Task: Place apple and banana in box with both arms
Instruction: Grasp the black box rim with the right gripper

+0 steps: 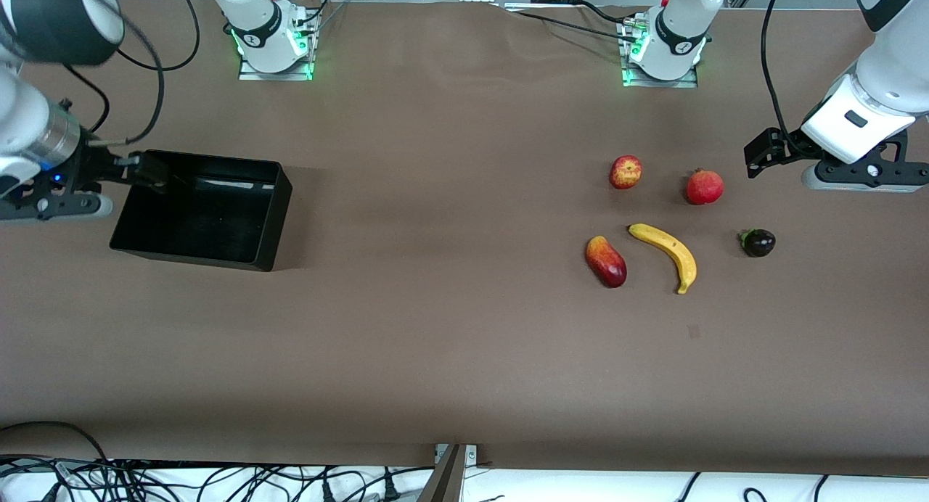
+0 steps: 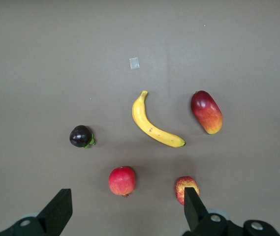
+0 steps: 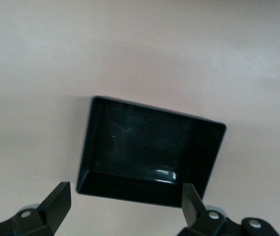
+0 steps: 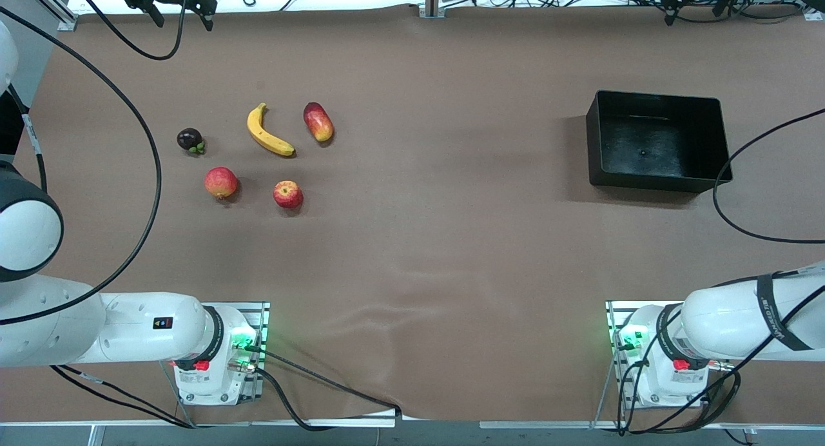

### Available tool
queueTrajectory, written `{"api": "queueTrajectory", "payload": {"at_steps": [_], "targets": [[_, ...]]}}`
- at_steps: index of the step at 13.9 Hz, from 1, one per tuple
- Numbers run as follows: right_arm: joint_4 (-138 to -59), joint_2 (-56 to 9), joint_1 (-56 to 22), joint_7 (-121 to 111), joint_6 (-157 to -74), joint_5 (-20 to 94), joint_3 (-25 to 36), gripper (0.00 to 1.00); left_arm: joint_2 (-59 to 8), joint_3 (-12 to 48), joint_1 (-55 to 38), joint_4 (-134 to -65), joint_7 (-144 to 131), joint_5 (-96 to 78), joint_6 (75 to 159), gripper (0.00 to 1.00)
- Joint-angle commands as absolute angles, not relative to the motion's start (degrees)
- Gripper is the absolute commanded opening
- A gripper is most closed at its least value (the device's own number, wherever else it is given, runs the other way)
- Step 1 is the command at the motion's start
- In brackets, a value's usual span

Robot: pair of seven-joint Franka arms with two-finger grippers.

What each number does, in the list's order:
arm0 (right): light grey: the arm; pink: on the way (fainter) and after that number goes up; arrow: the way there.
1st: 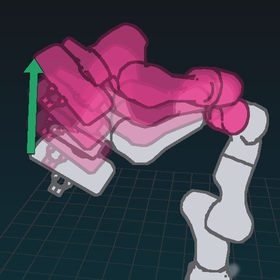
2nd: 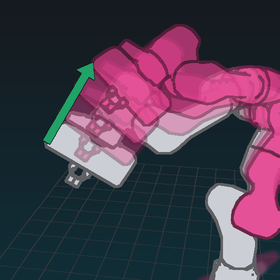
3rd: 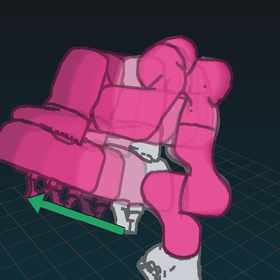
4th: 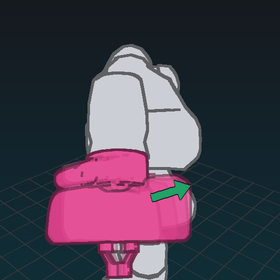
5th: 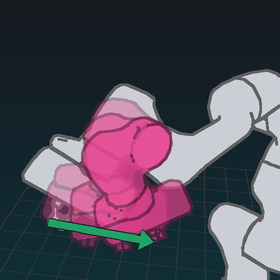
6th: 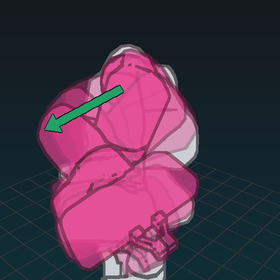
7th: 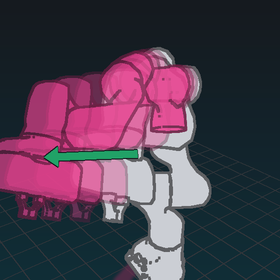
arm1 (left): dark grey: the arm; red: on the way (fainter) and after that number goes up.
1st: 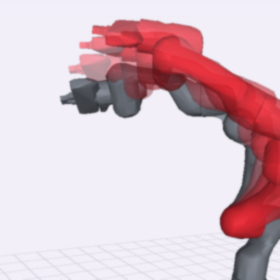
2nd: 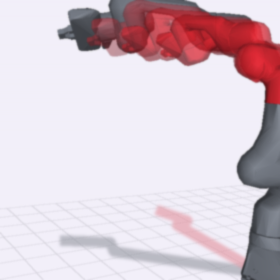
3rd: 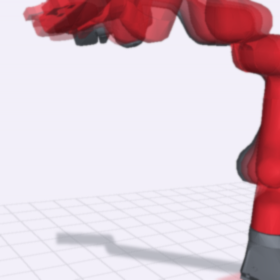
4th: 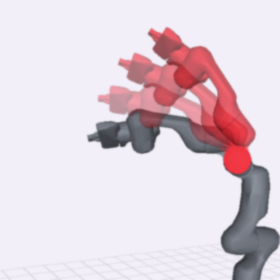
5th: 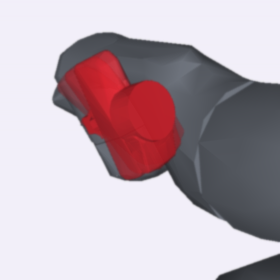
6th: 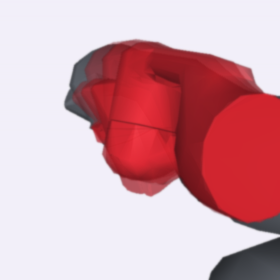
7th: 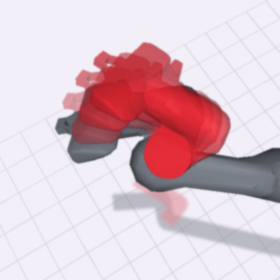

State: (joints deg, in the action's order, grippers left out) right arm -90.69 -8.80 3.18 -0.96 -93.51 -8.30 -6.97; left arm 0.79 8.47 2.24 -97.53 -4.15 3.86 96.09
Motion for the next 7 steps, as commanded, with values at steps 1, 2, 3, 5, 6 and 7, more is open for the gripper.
{"api": "queueTrajectory", "payload": {"at_steps": [1,2,3,5,6,7], "targets": [[-90.35,-12.47,4.13,-2.29,-93.08,-10.72,-4.58,1.0,0.26,8.61,2.11,-96.06,-4.13,3.96,95.1,1.0],[-91.31,-13.44,4.39,-2.37,-93.34,-10.98,-3.53,1.0,0.26,8.61,2.11,-96.06,-4.13,3.87,95.1,1.0],[-92.97,-13.71,4.74,-2.81,-94.21,-11.07,-1.95,1.0,0.26,8.61,2.11,-96.06,-4.13,3.95,95.1,1.0],[-98.49,-13.54,4.92,-2.81,-98.76,-10.99,1.13,1.0,0.26,8.61,2.2,-96.06,-4.13,3.96,95.1,1.0],[-101.66,-13.45,4.92,-2.81,-101.83,-10.9,2.97,1.0,0.26,8.61,2.11,-96.06,-4.13,3.96,95.1,1.0],[-105.17,-13.45,5.01,-2.99,-105.61,-10.72,5.16,1.0,0.26,8.61,2.11,-96.06,-4.13,3.87,95.1,1.0]]}}
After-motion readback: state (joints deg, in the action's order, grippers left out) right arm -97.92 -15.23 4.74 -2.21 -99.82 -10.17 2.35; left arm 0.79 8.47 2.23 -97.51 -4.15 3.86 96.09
